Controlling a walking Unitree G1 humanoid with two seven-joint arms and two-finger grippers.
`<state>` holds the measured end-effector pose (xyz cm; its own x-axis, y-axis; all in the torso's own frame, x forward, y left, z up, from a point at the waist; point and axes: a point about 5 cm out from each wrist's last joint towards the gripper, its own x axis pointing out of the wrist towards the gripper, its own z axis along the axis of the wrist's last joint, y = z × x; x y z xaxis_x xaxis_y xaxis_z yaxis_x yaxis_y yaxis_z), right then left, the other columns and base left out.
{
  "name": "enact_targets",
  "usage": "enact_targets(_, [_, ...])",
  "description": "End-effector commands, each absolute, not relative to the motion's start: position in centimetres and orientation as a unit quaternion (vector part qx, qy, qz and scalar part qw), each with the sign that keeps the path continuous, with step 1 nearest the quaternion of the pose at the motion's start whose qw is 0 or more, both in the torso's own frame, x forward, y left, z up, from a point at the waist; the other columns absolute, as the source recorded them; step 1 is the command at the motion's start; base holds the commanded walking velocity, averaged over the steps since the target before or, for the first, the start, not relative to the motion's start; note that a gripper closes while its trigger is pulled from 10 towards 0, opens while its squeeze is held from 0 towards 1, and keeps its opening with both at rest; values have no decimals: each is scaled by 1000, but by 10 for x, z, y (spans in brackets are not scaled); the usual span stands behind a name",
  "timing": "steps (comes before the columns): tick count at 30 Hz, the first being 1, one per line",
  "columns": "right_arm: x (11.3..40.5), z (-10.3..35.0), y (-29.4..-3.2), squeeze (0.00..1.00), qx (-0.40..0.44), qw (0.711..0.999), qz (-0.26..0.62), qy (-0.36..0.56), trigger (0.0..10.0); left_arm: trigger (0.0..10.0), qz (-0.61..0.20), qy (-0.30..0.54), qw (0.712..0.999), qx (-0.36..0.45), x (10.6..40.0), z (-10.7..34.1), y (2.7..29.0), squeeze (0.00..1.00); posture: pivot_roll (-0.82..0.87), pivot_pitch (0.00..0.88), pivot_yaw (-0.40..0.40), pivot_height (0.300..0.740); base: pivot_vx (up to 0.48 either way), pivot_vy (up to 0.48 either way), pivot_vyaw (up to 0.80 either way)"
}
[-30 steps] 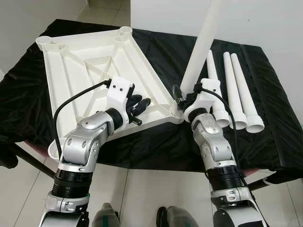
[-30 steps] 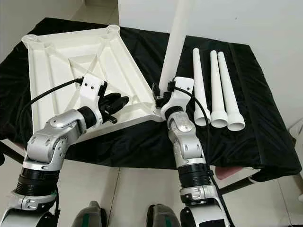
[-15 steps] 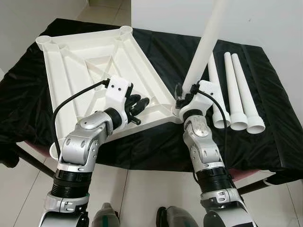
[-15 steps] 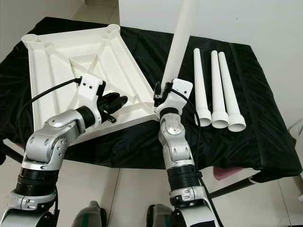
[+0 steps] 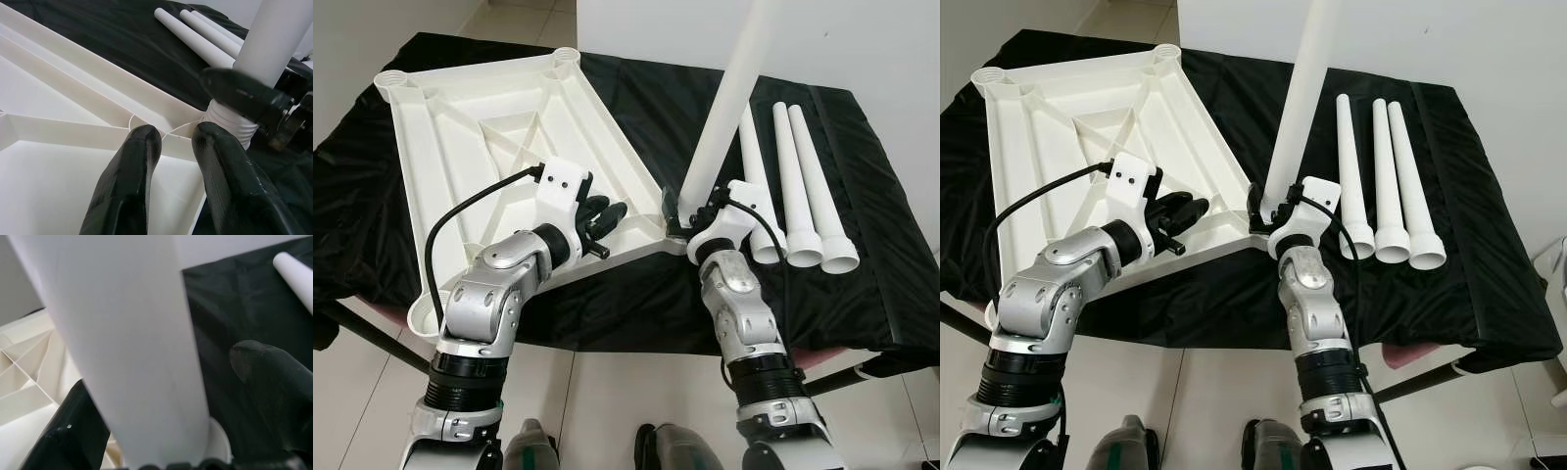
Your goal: Building children table
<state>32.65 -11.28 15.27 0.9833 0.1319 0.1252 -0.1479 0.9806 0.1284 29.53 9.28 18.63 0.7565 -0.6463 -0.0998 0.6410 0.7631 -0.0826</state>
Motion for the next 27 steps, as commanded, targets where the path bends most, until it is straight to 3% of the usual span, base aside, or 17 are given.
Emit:
enact_targets(1, [328, 153, -115, 1000, 66, 993, 76, -59, 10000, 10000, -300, 68, 951, -18, 297, 184, 96, 0, 15, 41, -56, 740, 0, 0, 0])
enact_targets(6, [334, 160, -123, 1000, 62, 986, 140, -62, 10000, 10000, -303, 67, 950, -18, 296, 185, 94, 0, 12, 38, -59, 740, 0, 0, 0])
enact_targets(7, [335, 161, -126, 67, 56, 985, 151, -62, 10000, 10000, -307, 66, 949, -19, 295, 185, 92, 0, 10, 35, -60, 740, 0, 0, 0])
enact_targets(8, [336, 161, -128, 0, 52, 983, 163, -60, 10000, 10000, -311, 65, 948, -19, 295, 185, 91, 0, 10, 35, -60, 740, 0, 0, 0])
enact_targets(15, [336, 161, -135, 0, 12, 966, 250, -62, 10000, 10000, -323, 64, 944, -20, 294, 185, 84, 0, 4, 28, -61, 740, 0, 0, 0])
enact_targets(16, [336, 161, -136, 0, 8, 964, 259, -62, 3098, 10000, -322, 63, 944, -20, 294, 186, 84, 0, 4, 28, -61, 740, 0, 0, 0])
enact_targets(17, [336, 161, -136, 0, 8, 964, 259, -62, 3098, 10000, -322, 63, 944, -20, 294, 186, 84, 0, 4, 28, -61, 740, 0, 0, 0])
enact_targets(18, [335, 160, -136, 0, 10, 960, 273, -61, 0, 10000, -322, 63, 944, -20, 294, 186, 84, 0, 4, 28, -61, 740, 0, 0, 0])
enact_targets(27, [339, 153, -141, 0, 33, 959, 278, -47, 0, 10000, -320, 62, 945, -21, 294, 185, 85, 0, 8, 27, -62, 740, 0, 0, 0])
